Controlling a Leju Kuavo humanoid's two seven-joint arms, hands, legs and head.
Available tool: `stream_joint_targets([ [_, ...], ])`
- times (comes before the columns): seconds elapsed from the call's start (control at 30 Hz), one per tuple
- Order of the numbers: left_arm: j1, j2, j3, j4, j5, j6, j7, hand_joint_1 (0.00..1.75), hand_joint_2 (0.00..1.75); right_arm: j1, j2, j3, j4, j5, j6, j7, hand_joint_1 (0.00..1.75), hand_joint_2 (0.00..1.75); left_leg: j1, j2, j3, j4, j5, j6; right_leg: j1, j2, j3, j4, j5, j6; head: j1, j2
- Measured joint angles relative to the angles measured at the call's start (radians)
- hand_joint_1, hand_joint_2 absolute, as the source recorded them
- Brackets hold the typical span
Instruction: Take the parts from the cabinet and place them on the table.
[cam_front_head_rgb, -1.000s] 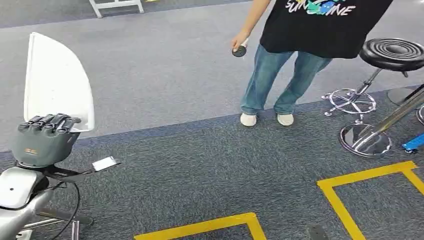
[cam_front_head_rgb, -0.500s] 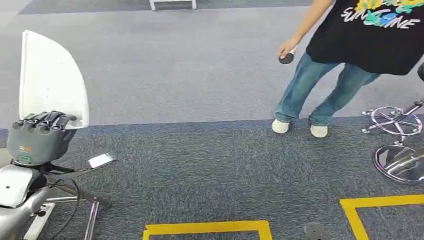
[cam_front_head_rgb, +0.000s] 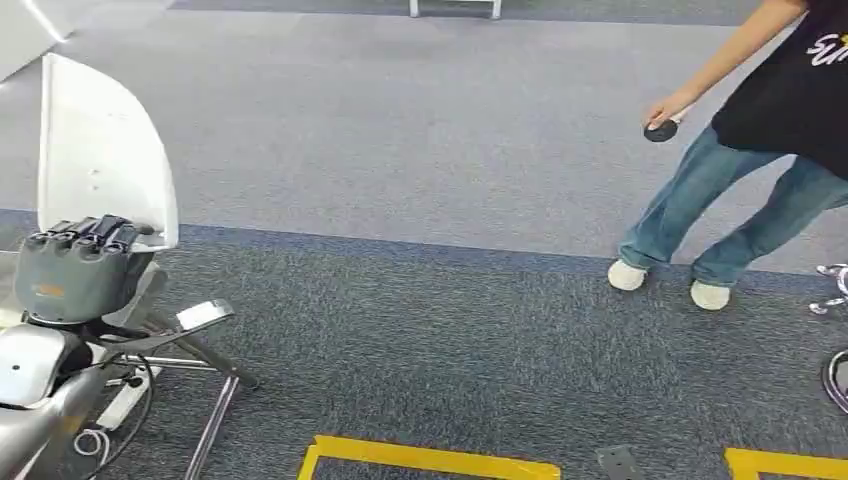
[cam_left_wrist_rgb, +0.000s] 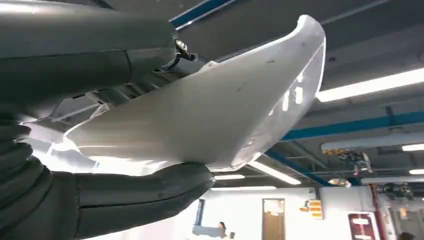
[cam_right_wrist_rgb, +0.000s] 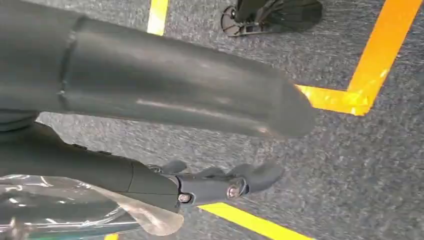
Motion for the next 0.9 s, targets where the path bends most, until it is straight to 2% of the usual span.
stream_joint_targets([
  [0.03, 0.001, 0.001, 0.000, 0.000, 0.000, 0.000, 0.000, 1.75, 1.75, -0.003, 0.002, 0.000, 0.001, 0.002, -0.001, -0.001, 0.00, 0.00, -0.003, 0.053, -0.008, 0.020, -0.018, -0.001, -0.002, -0.015, 0.006, -0.007, 0.004, -0.008, -0.002, 0.000],
  [0.07, -0.004, 0.002, 0.000, 0.000, 0.000, 0.000, 0.000, 1.75, 1.75, -0.003, 0.002, 0.000, 0.001, 0.003, -0.003, -0.002, 0.00, 0.00, -0.004, 0.098, -0.030, 0.072, -0.051, -0.006, 0.000, -0.026, 0.008, -0.009, 0.002, -0.014, -0.010, 0.000],
  [0.1, -0.007, 0.001, 0.000, 0.000, 0.000, 0.000, 0.000, 1.75, 1.75, -0.001, 0.002, -0.001, 0.003, 0.004, -0.004, -0.002, 0.00, 0.00, -0.002, 0.122, -0.065, 0.148, -0.089, -0.011, 0.002, -0.040, 0.009, -0.008, 0.002, -0.014, -0.009, 0.000],
  [0.13, -0.005, -0.002, -0.001, 0.000, 0.000, -0.001, 0.000, 1.75, 1.75, 0.001, 0.002, -0.001, 0.006, 0.004, -0.004, -0.002, 0.00, 0.00, 0.001, 0.134, -0.103, 0.229, -0.123, -0.014, 0.005, -0.054, 0.010, -0.008, -0.001, -0.016, -0.009, 0.000],
  [0.17, -0.002, -0.003, -0.002, 0.000, 0.000, -0.001, 0.000, 1.75, 1.75, 0.002, 0.002, -0.001, 0.009, 0.004, -0.004, -0.002, 0.00, 0.00, 0.003, 0.137, -0.135, 0.296, -0.145, -0.016, 0.006, -0.069, 0.010, -0.008, -0.002, -0.018, -0.009, 0.000],
  [0.2, 0.001, -0.003, -0.002, 0.000, 0.000, -0.001, 0.000, 1.75, 1.75, 0.003, 0.002, -0.001, 0.010, 0.004, -0.004, -0.002, 0.00, 0.00, 0.003, 0.138, -0.144, 0.313, -0.142, -0.017, 0.008, -0.082, 0.010, -0.008, -0.004, -0.018, -0.010, 0.000],
  [0.23, 0.002, -0.003, -0.002, 0.000, 0.000, -0.001, 0.000, 1.75, 1.75, 0.004, 0.002, -0.001, 0.010, 0.004, -0.004, -0.002, 0.00, 0.00, 0.003, 0.139, -0.128, 0.283, -0.114, -0.016, 0.009, -0.095, 0.012, -0.008, -0.006, -0.017, -0.010, 0.000],
  [0.27, 0.001, -0.003, -0.002, 0.000, 0.000, -0.001, 0.000, 1.75, 1.75, 0.003, 0.002, -0.001, 0.011, 0.005, -0.004, -0.002, 0.00, 0.00, 0.002, 0.144, -0.087, 0.203, -0.068, -0.013, 0.010, -0.109, 0.016, -0.008, -0.010, -0.016, -0.010, 0.000],
  [0.3, 0.001, -0.003, -0.002, 0.000, 0.000, -0.001, 0.000, 1.75, 1.75, 0.003, 0.002, -0.001, 0.011, 0.004, -0.004, -0.002, 0.00, 0.00, 0.001, 0.160, -0.033, 0.102, -0.021, -0.008, 0.011, -0.121, 0.022, -0.008, -0.013, -0.014, -0.009, 0.000],
  [0.33, -0.001, -0.002, -0.002, 0.000, 0.000, -0.001, 0.000, 1.75, 1.75, 0.003, 0.002, -0.001, 0.011, 0.003, -0.004, -0.002, 0.00, 0.00, -0.005, 0.196, 0.009, 0.019, -0.003, -0.001, 0.012, -0.132, 0.028, -0.008, -0.018, -0.011, -0.009, 0.000],
  [0.37, -0.004, -0.003, -0.002, 0.000, 0.001, -0.001, 0.000, 1.75, 1.75, 0.003, 0.002, -0.001, 0.011, -0.001, -0.004, -0.003, 0.00, 0.00, -0.021, 0.229, 0.019, 0.005, -0.022, 0.006, 0.019, -0.142, 0.027, -0.006, -0.022, -0.004, -0.009, 0.000],
  [0.4, -0.004, -0.004, -0.002, 0.000, 0.002, 0.000, 0.000, 1.75, 1.75, 0.002, 0.002, -0.002, 0.012, -0.004, -0.003, -0.004, 0.00, 0.00, -0.021, 0.214, 0.016, 0.003, -0.016, 0.014, 0.019, -0.152, 0.027, -0.005, -0.024, 0.000, -0.008, 0.000],
  [0.47, 0.000, -0.003, -0.002, 0.000, 0.006, -0.001, 0.000, 1.75, 1.75, 0.002, 0.002, -0.003, 0.015, -0.006, -0.003, -0.005, 0.00, 0.00, -0.023, 0.187, 0.011, 0.004, -0.018, 0.021, 0.018, -0.176, 0.034, -0.009, -0.027, 0.007, -0.008, 0.000],
  [0.5, 0.000, -0.002, -0.002, 0.000, 0.006, -0.001, 0.000, 1.75, 1.75, -0.001, 0.002, -0.003, 0.015, -0.005, -0.004, -0.006, 0.00, 0.00, -0.019, 0.172, 0.014, -0.005, -0.014, 0.027, 0.020, -0.189, 0.040, -0.010, -0.032, 0.015, -0.008, 0.000],
  [0.53, 0.001, -0.003, -0.002, 0.000, 0.006, -0.001, 0.000, 1.75, 1.75, -0.003, 0.002, -0.004, 0.015, -0.005, -0.004, -0.008, 0.00, 0.00, -0.012, 0.164, 0.024, -0.013, -0.010, 0.033, 0.014, -0.163, 0.034, 0.000, -0.044, 0.021, -0.009, 0.000],
  [0.57, -0.004, -0.004, -0.001, 0.000, 0.006, 0.000, 0.000, 1.75, 1.75, -0.004, 0.002, -0.005, 0.016, -0.005, -0.004, -0.010, 0.00, 0.00, -0.009, 0.155, 0.026, -0.014, -0.010, 0.038, 0.013, -0.104, 0.017, 0.042, -0.070, 0.022, -0.003, 0.000],
  [0.6, -0.007, -0.005, -0.002, 0.000, 0.006, -0.001, 0.000, 1.75, 1.75, -0.004, 0.004, -0.004, 0.017, -0.005, -0.003, -0.010, 0.00, 0.00, -0.008, 0.145, 0.024, -0.014, -0.009, 0.042, 0.011, -0.073, -0.019, 0.115, -0.105, 0.024, 0.005, 0.000],
  [0.63, -0.006, -0.009, -0.002, 0.000, 0.006, -0.001, 0.000, 1.75, 1.75, -0.002, 0.004, -0.005, 0.018, -0.005, -0.003, -0.010, 0.00, 0.00, -0.008, 0.133, 0.024, -0.014, -0.009, 0.043, 0.009, -0.058, -0.066, 0.206, -0.142, 0.026, 0.006, 0.000],
  [0.67, -0.004, -0.011, -0.002, 0.000, 0.006, -0.001, 0.000, 1.75, 1.75, 0.002, 0.004, -0.005, 0.020, -0.005, -0.003, -0.009, 0.00, 0.00, -0.009, 0.118, 0.023, -0.013, -0.009, 0.043, 0.010, -0.052, -0.113, 0.287, -0.167, 0.027, 0.005, 0.000],
  [0.7, -0.002, -0.012, -0.002, 0.000, 0.006, -0.001, 0.000, 1.75, 1.75, 0.006, 0.004, -0.005, 0.021, -0.003, -0.003, -0.009, 0.00, 0.00, -0.009, 0.104, 0.024, -0.013, -0.009, 0.043, 0.010, -0.050, -0.138, 0.322, -0.166, 0.027, 0.007, 0.000],
  [0.73, -0.001, -0.013, -0.002, 0.001, 0.007, -0.001, 0.000, 1.75, 1.75, 0.007, 0.004, -0.005, 0.022, -0.002, -0.003, -0.010, 0.00, 0.00, -0.009, 0.090, 0.025, -0.012, -0.009, 0.043, 0.010, -0.049, -0.139, 0.304, -0.137, 0.026, 0.007, 0.000],
  [0.77, -0.002, -0.013, -0.002, 0.001, 0.007, -0.001, 0.001, 1.75, 1.75, 0.007, 0.004, -0.005, 0.023, 0.000, -0.004, -0.010, 0.00, 0.00, -0.009, 0.076, 0.026, -0.012, -0.010, 0.043, 0.010, -0.047, -0.120, 0.246, -0.093, 0.025, 0.008, 0.000],
  [0.8, -0.002, -0.014, -0.002, 0.001, 0.008, 0.000, 0.002, 1.75, 1.75, 0.007, 0.004, -0.005, 0.023, 0.004, -0.004, -0.011, 0.00, 0.00, -0.008, 0.064, 0.028, -0.012, -0.010, 0.042, 0.009, -0.038, -0.084, 0.160, -0.041, 0.022, 0.008, 0.000],
  [0.83, -0.002, -0.015, -0.002, 0.001, 0.008, 0.002, 0.006, 1.75, 1.75, 0.007, 0.004, -0.005, 0.024, 0.006, -0.004, -0.012, 0.00, 0.00, -0.007, 0.049, 0.030, -0.011, -0.012, 0.038, 0.005, -0.009, -0.039, 0.056, 0.010, 0.020, 0.008, 0.000],
  [0.87, -0.003, -0.016, -0.002, 0.001, 0.008, 0.003, 0.010, 1.75, 1.75, 0.006, 0.004, -0.005, 0.025, 0.006, -0.005, -0.012, 0.00, 0.00, -0.009, 0.039, 0.027, -0.008, -0.014, 0.033, -0.002, 0.059, -0.017, 0.013, 0.003, 0.018, 0.008, 0.000],
  [0.9, -0.007, -0.018, -0.002, 0.001, 0.008, 0.005, 0.010, 1.75, 1.75, 0.007, 0.004, -0.005, 0.025, 0.007, -0.006, -0.013, 0.00, 0.00, -0.009, 0.028, 0.019, -0.001, -0.014, 0.029, -0.006, 0.055, -0.002, -0.007, -0.001, 0.019, 0.007, 0.000],
])
